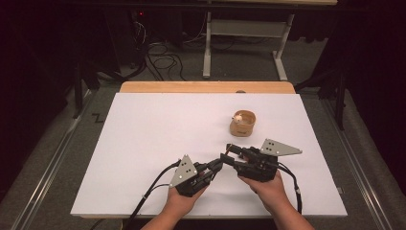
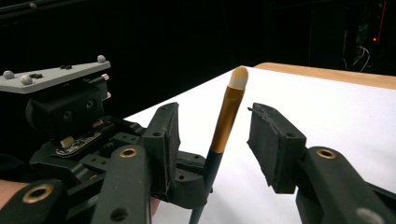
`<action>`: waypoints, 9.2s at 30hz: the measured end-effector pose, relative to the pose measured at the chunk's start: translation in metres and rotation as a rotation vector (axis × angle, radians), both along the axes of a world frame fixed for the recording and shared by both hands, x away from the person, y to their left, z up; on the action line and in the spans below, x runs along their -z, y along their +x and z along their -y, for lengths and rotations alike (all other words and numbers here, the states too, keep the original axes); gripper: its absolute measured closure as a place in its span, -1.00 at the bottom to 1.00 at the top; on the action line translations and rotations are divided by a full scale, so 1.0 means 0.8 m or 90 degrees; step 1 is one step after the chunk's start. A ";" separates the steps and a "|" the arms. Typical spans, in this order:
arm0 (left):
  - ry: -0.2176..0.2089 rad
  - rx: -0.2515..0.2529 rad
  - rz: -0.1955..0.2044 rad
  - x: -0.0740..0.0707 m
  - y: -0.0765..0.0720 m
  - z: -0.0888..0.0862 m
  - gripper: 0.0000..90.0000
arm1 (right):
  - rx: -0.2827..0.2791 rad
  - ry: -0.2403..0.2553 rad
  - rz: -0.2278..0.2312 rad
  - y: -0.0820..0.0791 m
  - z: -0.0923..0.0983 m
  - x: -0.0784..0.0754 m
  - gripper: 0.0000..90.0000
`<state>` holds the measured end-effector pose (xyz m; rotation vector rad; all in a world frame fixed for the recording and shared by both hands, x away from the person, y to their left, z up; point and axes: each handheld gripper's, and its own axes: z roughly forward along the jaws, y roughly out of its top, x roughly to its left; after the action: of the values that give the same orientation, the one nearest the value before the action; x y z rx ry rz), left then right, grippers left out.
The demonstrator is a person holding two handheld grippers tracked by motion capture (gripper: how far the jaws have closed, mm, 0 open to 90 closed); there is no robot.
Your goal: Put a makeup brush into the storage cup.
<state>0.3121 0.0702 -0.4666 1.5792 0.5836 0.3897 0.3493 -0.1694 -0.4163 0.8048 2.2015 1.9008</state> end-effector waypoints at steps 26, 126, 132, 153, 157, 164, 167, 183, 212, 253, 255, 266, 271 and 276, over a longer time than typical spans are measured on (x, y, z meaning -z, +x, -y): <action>-0.005 -0.003 0.006 -0.001 -0.002 0.000 0.85 | 0.002 0.006 -0.004 0.000 0.001 0.005 0.64; 0.089 -0.158 -0.064 0.006 0.011 -0.116 -0.72 | 0.146 0.005 0.091 0.006 0.118 -0.026 0.89; 0.085 -0.157 -0.058 0.005 0.011 -0.115 -0.72 | 0.168 0.006 0.098 0.009 0.132 -0.028 0.89; 0.090 -0.167 -0.054 0.003 0.010 -0.119 -0.72 | 0.241 0.004 0.123 0.012 0.170 -0.037 0.89; 0.089 -0.168 -0.055 0.003 0.010 -0.119 -0.72 | 0.248 0.006 0.132 0.014 0.171 -0.038 0.89; 0.084 -0.170 -0.057 0.003 0.010 -0.122 -0.73 | 0.256 0.001 0.135 0.028 0.155 -0.038 0.89; 0.082 -0.174 -0.056 0.002 0.009 -0.123 -0.75 | 0.265 -0.002 0.139 0.038 0.147 -0.039 0.89; 0.097 -0.168 -0.048 0.002 0.008 -0.123 -0.85 | 0.285 -0.011 0.140 0.088 0.124 -0.058 0.89; 0.100 -0.168 -0.050 -0.001 0.007 -0.123 -1.00 | 0.292 -0.046 0.119 0.150 0.080 -0.054 0.89; 0.099 -0.168 -0.051 -0.002 0.006 -0.127 -1.00 | 0.313 -0.101 0.050 0.186 0.060 -0.015 0.89; 0.099 -0.168 -0.052 -0.002 0.006 -0.127 -1.00 | 0.313 -0.104 0.046 0.187 0.060 -0.013 0.89; 0.098 -0.166 -0.052 -0.002 0.006 -0.127 -0.99 | 0.320 -0.092 0.031 0.188 0.066 -0.005 0.88; 0.098 -0.166 -0.051 -0.002 0.006 -0.127 -0.99 | 0.316 -0.094 0.027 0.187 0.064 -0.005 0.87; 0.099 -0.167 -0.050 -0.002 0.006 -0.127 -0.99 | 0.309 -0.099 0.026 0.187 0.063 -0.004 0.87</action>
<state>0.3169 0.1716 -0.4647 1.6764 0.8423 0.5824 0.4989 -0.2196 -0.4132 1.1316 1.8757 1.4804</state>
